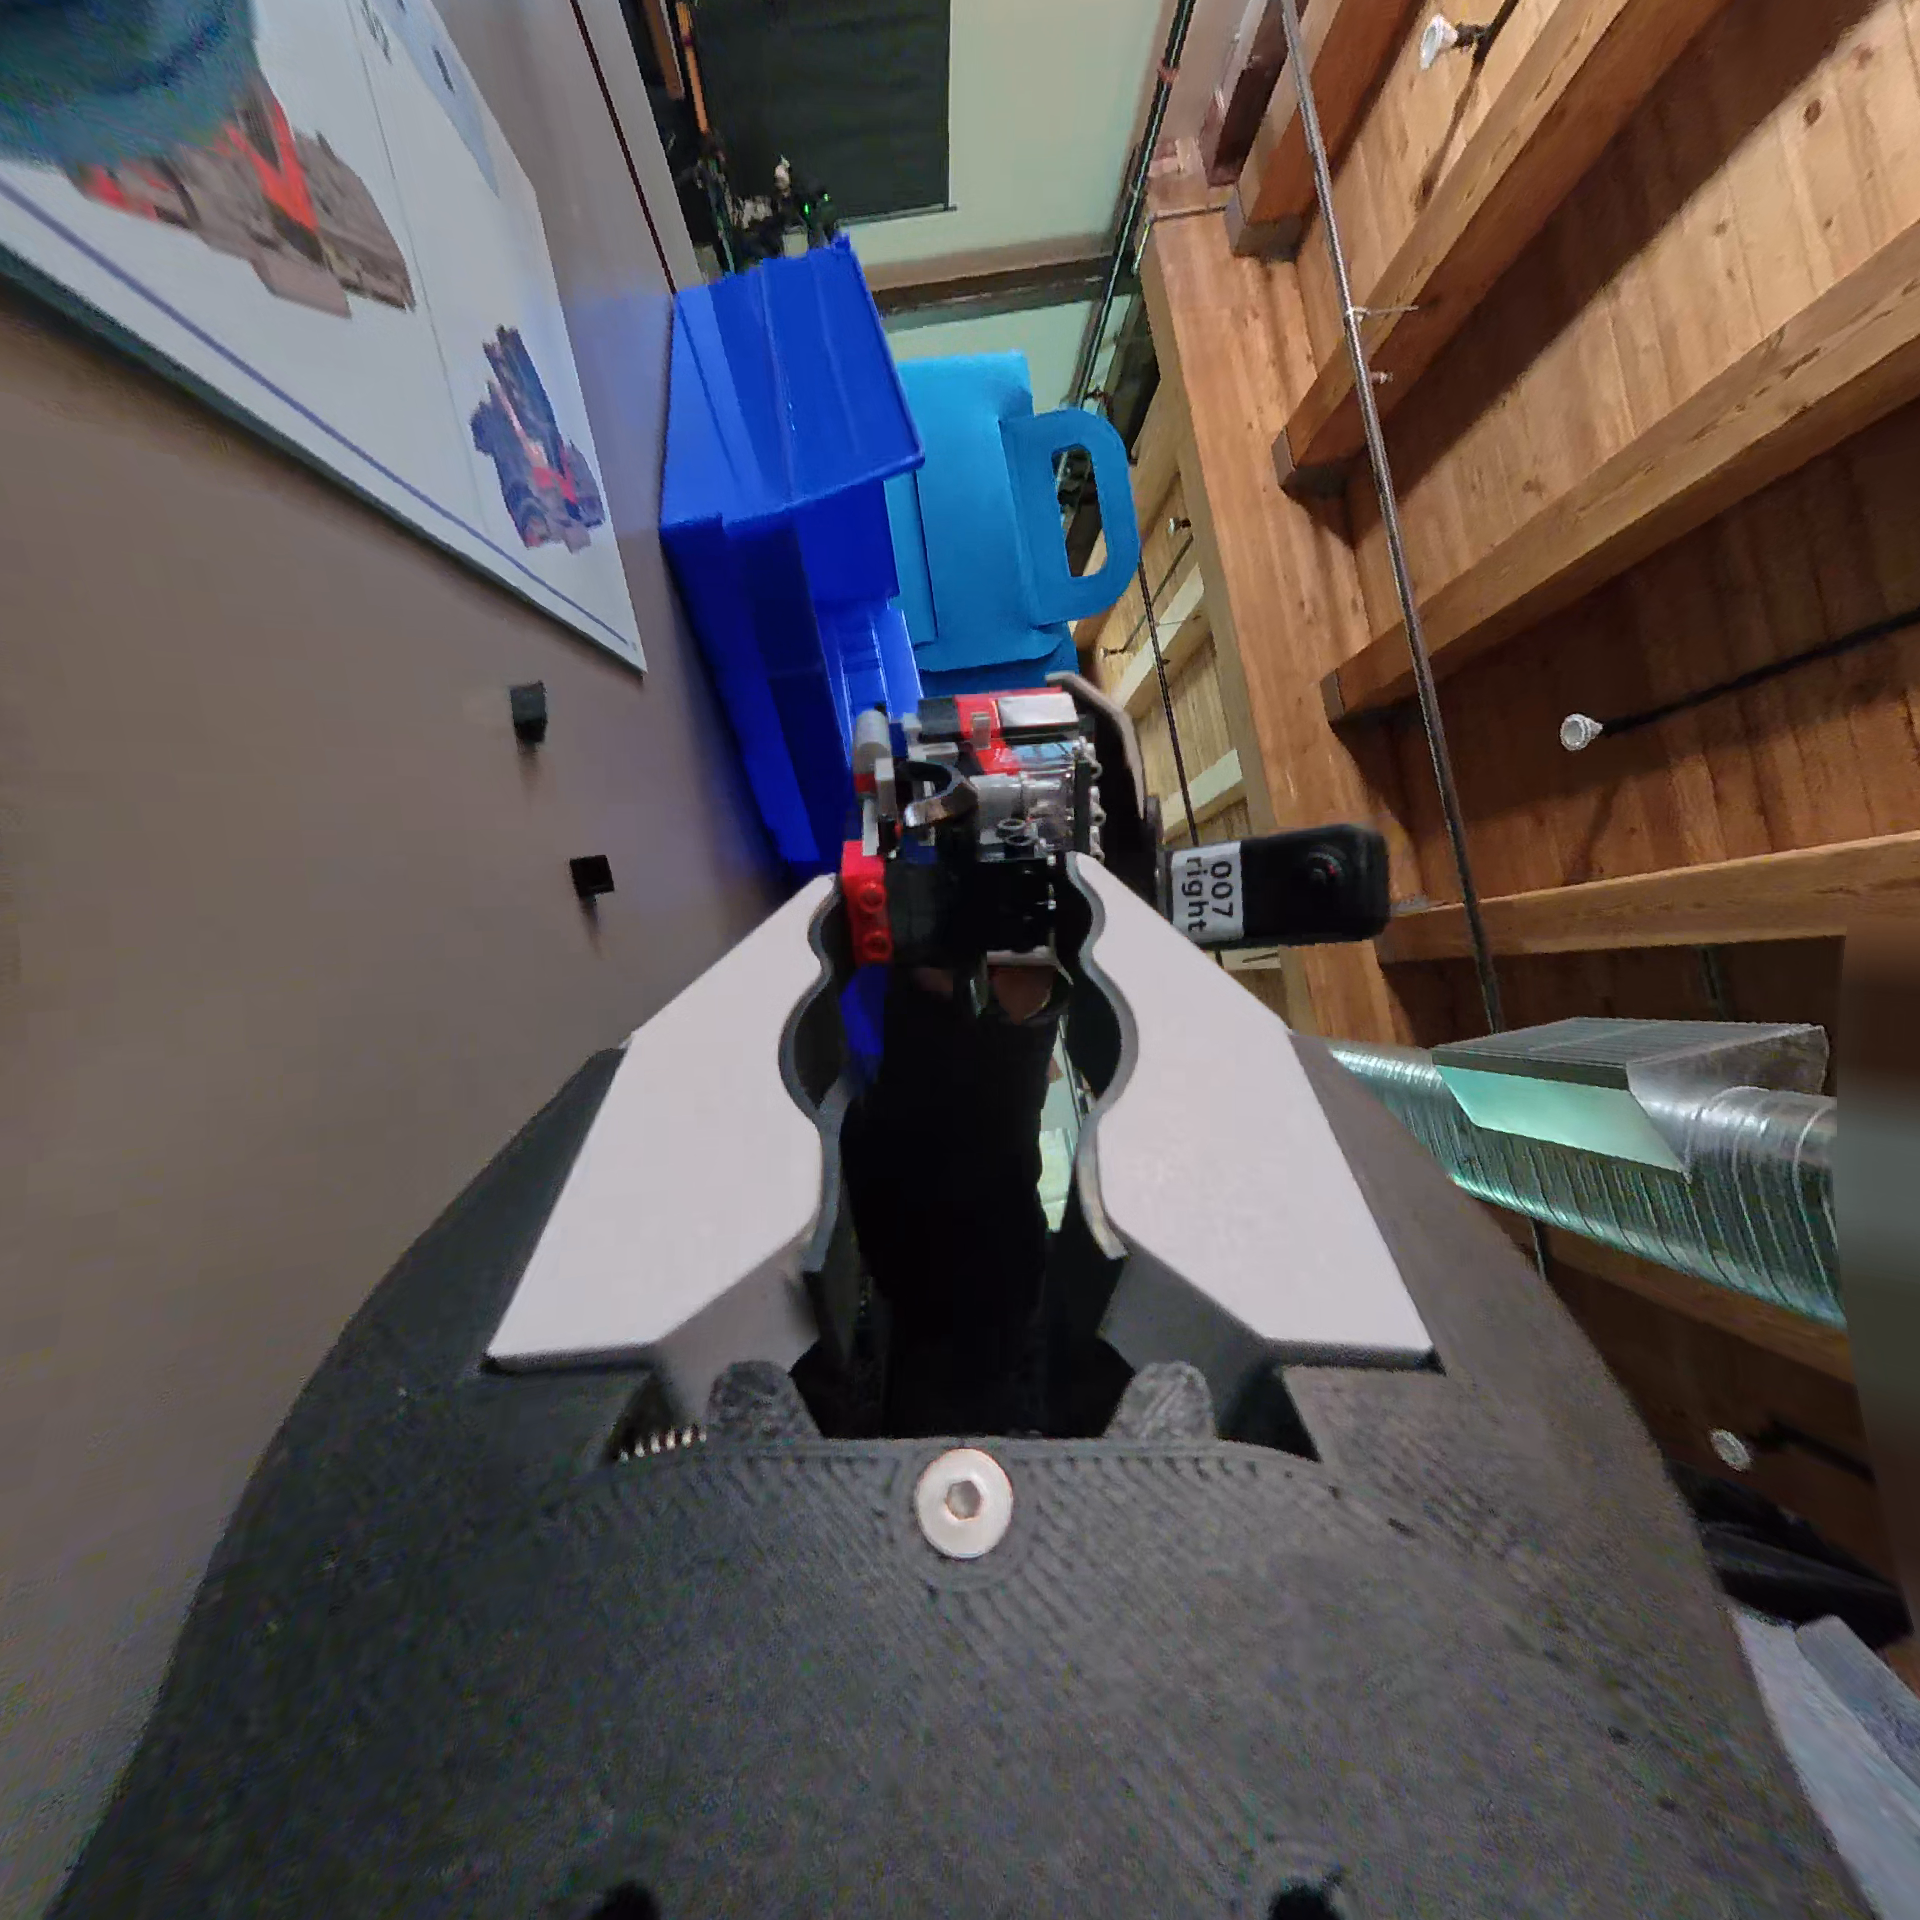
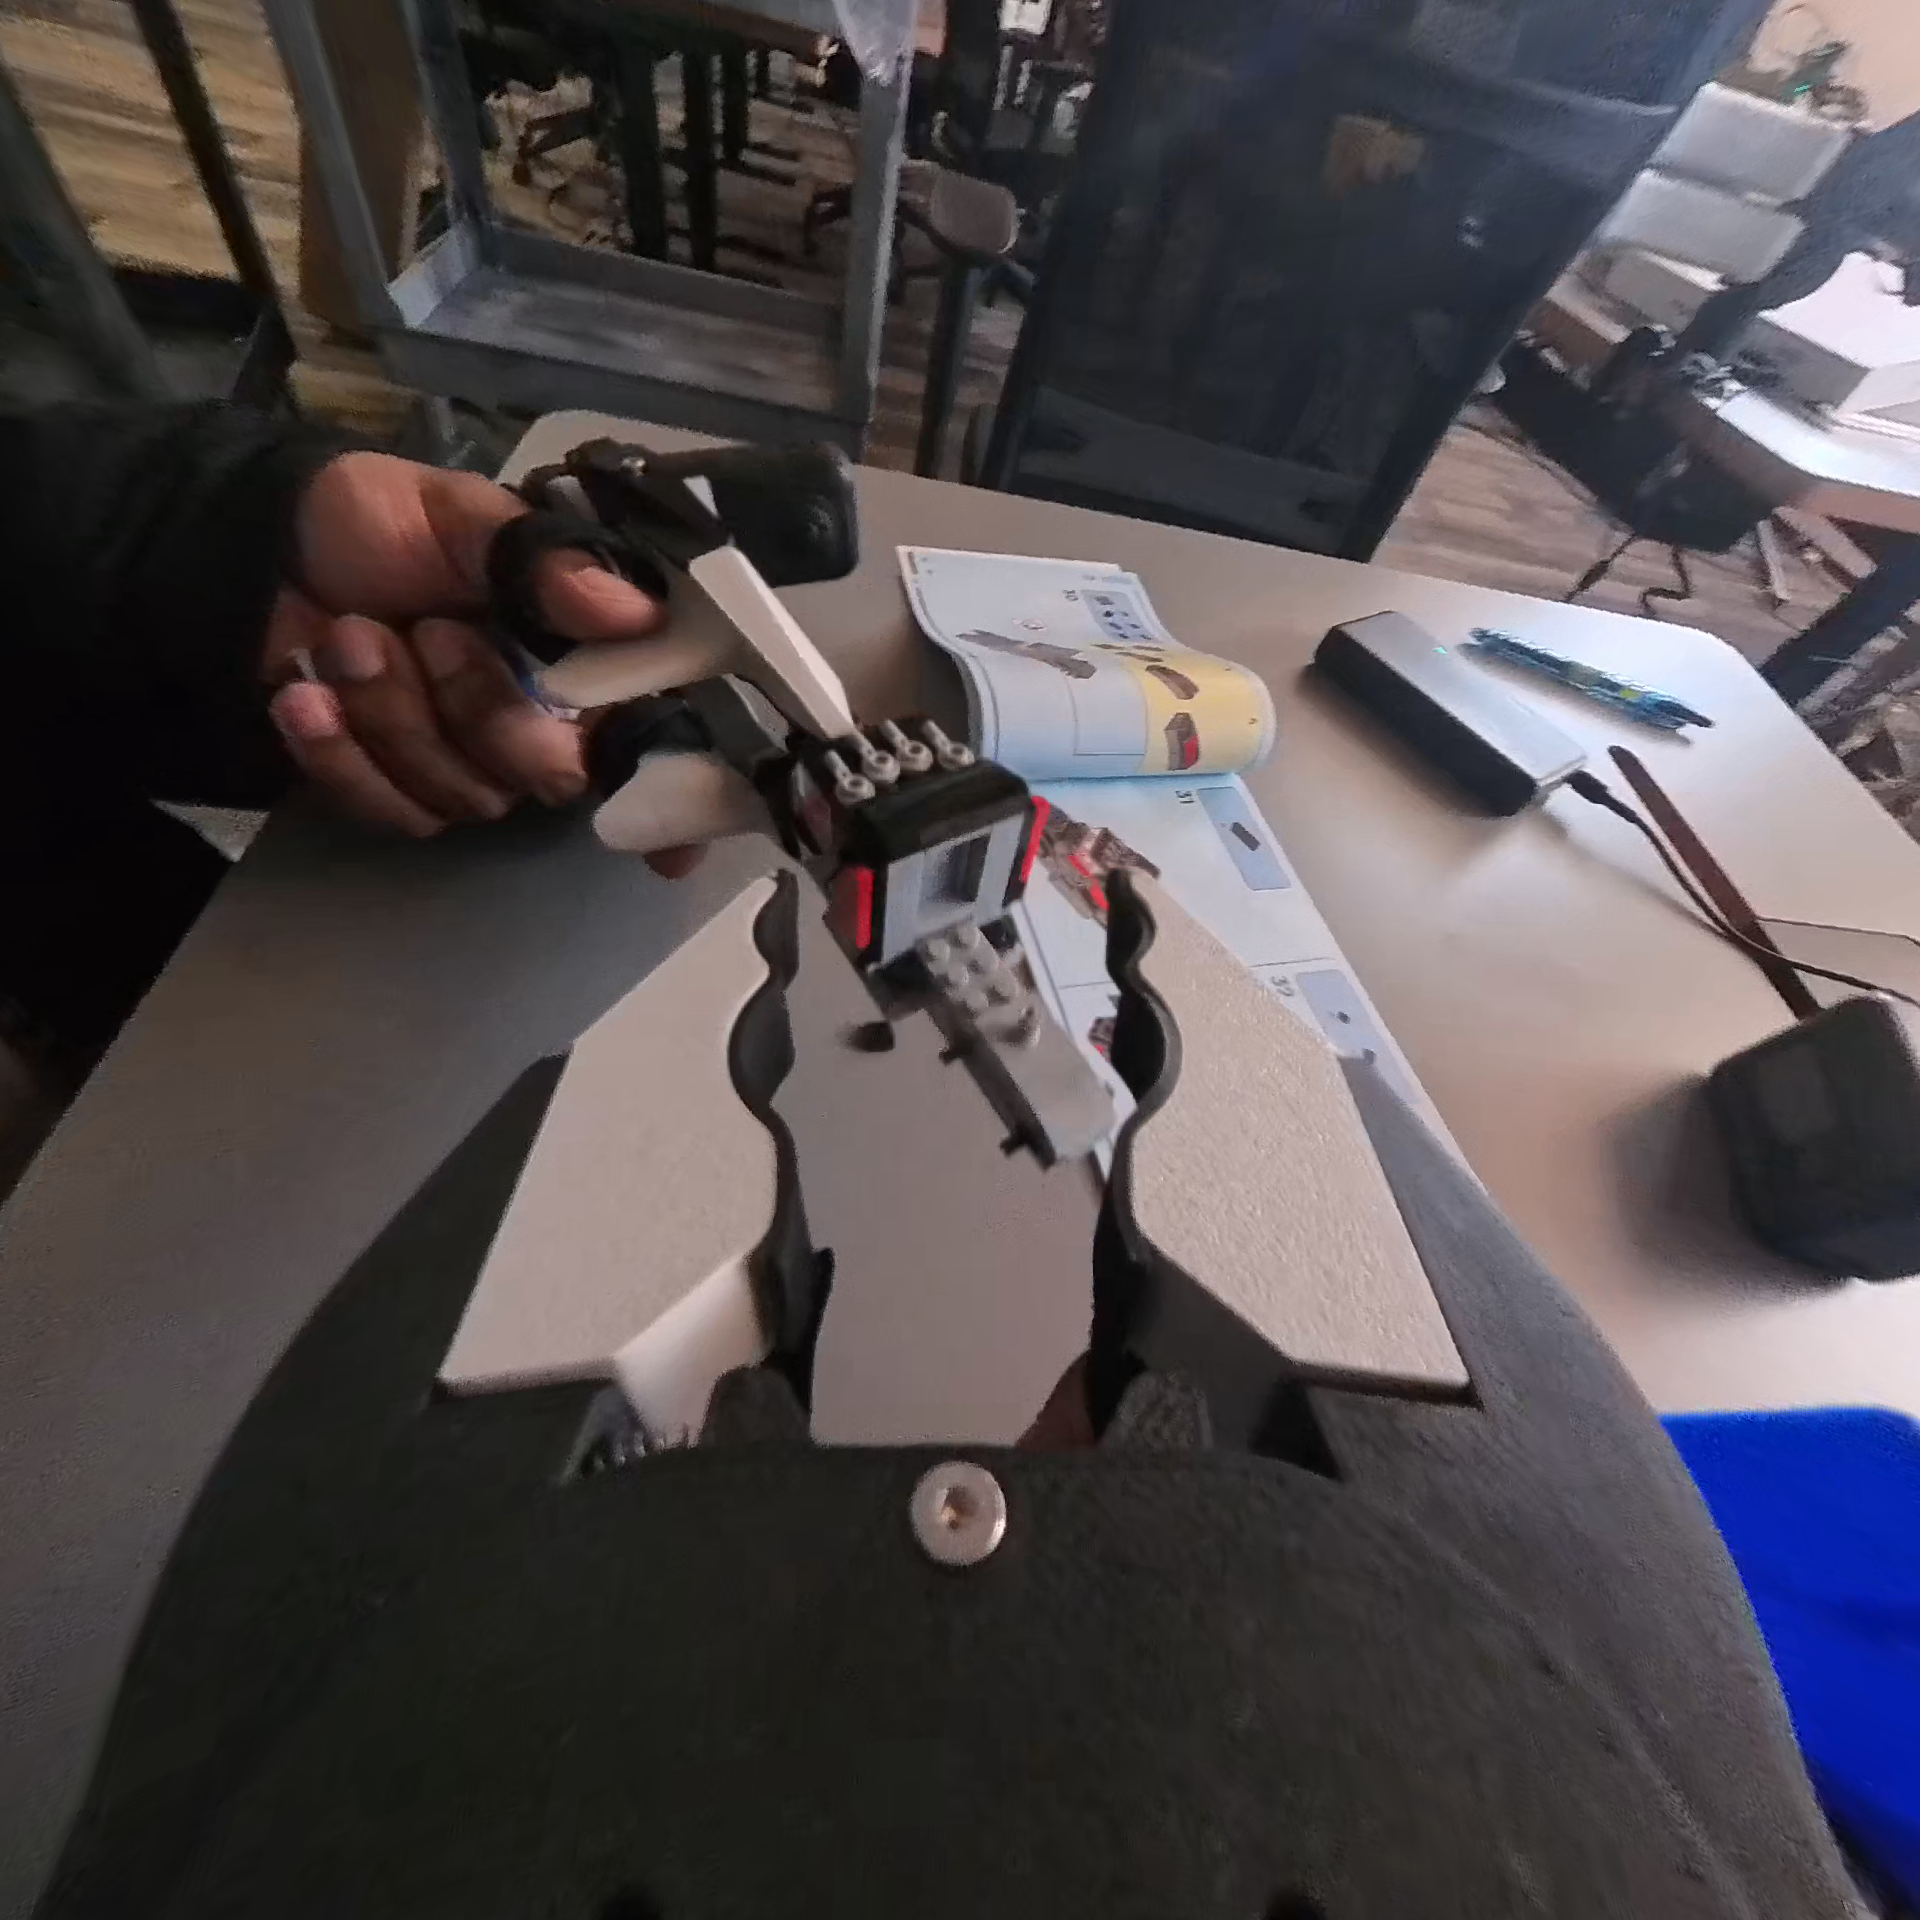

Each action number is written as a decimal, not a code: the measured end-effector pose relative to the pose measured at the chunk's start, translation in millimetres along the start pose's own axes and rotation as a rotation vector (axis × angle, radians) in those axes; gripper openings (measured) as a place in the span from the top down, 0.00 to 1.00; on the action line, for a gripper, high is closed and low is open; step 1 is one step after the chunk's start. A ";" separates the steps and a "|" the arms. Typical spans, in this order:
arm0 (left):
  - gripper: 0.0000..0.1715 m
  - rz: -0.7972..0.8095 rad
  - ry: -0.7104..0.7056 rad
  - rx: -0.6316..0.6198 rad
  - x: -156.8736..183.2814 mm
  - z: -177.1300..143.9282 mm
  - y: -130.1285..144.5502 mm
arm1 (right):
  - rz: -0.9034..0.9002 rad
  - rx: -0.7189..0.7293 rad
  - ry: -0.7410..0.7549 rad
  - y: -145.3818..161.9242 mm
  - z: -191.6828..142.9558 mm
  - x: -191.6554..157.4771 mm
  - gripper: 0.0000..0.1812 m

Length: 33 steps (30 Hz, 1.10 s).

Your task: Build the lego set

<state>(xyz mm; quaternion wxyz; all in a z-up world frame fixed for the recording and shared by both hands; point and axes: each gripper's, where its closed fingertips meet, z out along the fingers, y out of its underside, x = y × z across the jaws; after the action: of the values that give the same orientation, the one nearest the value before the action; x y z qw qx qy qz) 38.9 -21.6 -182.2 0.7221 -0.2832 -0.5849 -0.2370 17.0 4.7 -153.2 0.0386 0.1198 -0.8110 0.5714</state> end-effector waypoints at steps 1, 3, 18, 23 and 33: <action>0.77 0.006 -0.002 0.014 1.0 -3.0 -3.4 | 0.011 0.010 0.025 0.3 -3.6 1.5 0.66; 0.78 0.022 -0.001 0.041 4.3 -8.9 -9.7 | 0.042 0.030 0.072 3.5 -11.1 2.9 0.67; 0.77 0.121 0.028 0.196 39.8 -18.2 -40.1 | 0.248 0.026 0.225 46.0 -25.0 6.3 0.70; 0.77 0.094 0.028 0.181 26.2 -31.8 -26.4 | 0.240 -0.004 0.255 51.0 -21.7 5.9 0.71; 0.77 0.147 0.027 0.157 28.7 -76.4 -21.0 | 0.299 -0.061 0.276 61.2 -18.0 14.2 0.71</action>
<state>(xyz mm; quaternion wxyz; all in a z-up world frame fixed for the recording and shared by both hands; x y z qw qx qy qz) 84.9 -89.6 -163.2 0.7654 -0.2646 -0.5695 -0.1407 -12.7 38.8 -200.3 0.0678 -0.0828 -0.8237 0.5568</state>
